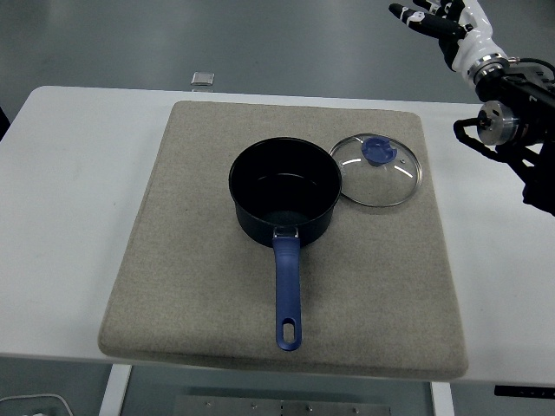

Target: Lift the pot lid and place it to the right of the pot.

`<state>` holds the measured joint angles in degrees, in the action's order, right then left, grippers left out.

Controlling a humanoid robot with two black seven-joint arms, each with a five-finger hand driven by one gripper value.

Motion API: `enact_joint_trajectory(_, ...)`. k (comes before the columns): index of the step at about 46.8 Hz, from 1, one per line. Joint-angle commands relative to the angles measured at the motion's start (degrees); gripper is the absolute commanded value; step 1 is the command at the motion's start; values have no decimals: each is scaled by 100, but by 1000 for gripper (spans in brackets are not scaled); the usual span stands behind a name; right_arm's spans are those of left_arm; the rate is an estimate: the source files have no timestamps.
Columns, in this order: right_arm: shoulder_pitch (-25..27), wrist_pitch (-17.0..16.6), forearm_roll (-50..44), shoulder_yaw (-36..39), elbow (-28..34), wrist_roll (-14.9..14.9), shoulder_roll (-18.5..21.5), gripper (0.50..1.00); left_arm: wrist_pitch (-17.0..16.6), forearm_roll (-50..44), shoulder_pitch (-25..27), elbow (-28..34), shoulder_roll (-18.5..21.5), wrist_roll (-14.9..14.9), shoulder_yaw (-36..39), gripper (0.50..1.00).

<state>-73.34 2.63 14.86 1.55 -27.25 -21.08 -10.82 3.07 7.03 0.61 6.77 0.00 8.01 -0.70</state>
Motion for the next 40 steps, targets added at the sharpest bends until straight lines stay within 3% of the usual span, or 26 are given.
enact_joint_trajectory(1,-5,19,464,144,0,51,-17,913,0,0,1,0,0,-1,0,1000)
enact_joint_trajectory(18,136,115,694,197,-44,-63,80,913,0,0,1,0,0,-1,0,1000)
enact_joint_trajectory(26,180,124,650,188,-44,-335,132,913,0,0,1,0,0,7,0,1000)
enact_joint_trajectory(40,215,177,571,135,-44,-388,132,913,0,0,1,0,0,7,0,1000)
